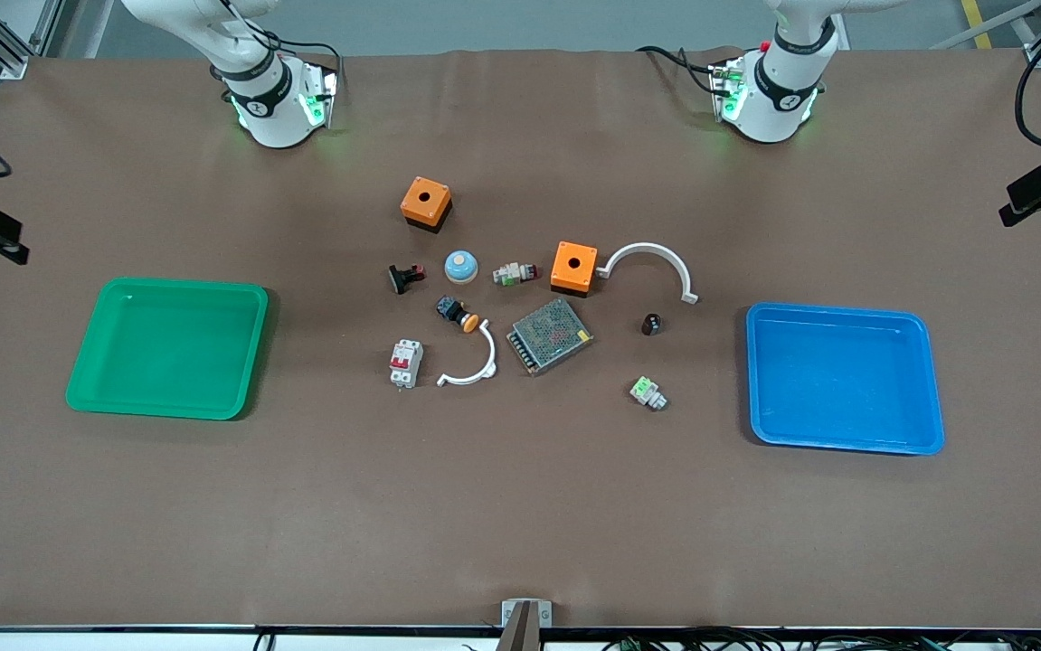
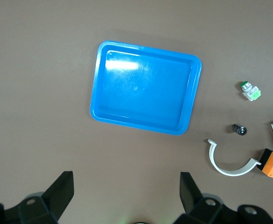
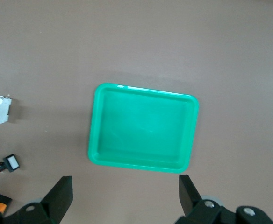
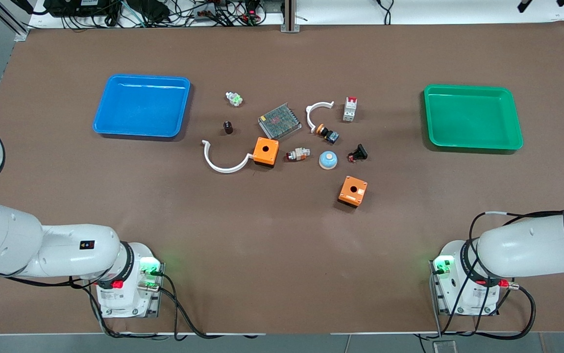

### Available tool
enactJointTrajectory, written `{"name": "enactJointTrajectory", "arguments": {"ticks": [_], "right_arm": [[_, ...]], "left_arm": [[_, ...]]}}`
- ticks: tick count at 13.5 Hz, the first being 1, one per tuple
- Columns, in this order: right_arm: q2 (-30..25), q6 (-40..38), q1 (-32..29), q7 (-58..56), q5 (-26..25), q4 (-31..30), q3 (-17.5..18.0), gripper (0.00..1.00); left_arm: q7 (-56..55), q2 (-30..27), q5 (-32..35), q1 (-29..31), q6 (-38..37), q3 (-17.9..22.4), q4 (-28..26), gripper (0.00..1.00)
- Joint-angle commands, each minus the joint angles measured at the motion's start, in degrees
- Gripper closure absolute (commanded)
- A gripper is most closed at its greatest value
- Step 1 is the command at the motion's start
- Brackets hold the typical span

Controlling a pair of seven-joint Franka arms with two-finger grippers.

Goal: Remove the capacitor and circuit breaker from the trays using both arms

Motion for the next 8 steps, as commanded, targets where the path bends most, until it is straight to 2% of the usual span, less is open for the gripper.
{"name": "enactJointTrajectory", "arguments": {"ticks": [1,8], "right_arm": [[0.52,-0.77,-5.75,1.15,0.31,1.24,5.39,0.00],[0.43,-3.32,-5.84,1.15,0.31,2.47,5.04,0.00]], "left_arm": [[1.36,-0.50,-0.76,0.29,0.48,-0.10,-0.31,0.00],[1.62,-0.42,-1.11,-0.06,0.48,-0.27,-0.31,0.00]]}}
